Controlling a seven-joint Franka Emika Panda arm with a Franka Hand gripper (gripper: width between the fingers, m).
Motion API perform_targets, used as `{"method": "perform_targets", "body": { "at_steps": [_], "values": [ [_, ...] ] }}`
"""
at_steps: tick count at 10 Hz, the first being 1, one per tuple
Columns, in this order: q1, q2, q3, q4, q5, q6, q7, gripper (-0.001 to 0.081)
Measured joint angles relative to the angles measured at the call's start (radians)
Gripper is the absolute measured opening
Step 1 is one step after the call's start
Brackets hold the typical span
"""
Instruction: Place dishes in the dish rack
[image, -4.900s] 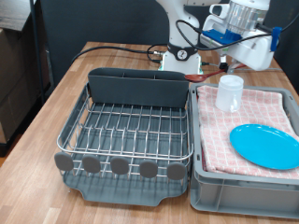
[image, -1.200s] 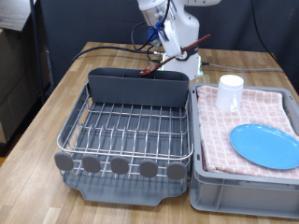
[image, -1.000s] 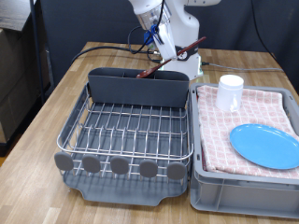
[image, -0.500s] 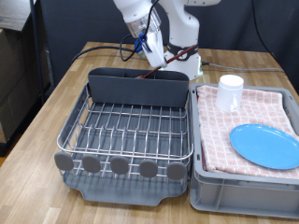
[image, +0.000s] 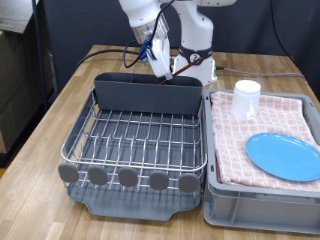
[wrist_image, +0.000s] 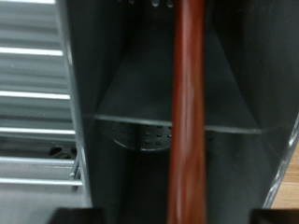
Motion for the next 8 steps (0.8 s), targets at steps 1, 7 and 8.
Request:
{"method": "perform_targets", "body": {
  "at_steps": [1,7,8],
  "values": [
    [0.000,0.000,0.008,-0.001,-0.012,0.010,0.011,0.0265],
    [-0.051,-0.013,0.183,-0.007,-0.262,0.104,0.307,0.0790],
    [-0.058,-0.028,0.214,-0.007,-0.293,0.105,0.357,0.0800]
  ]
}}
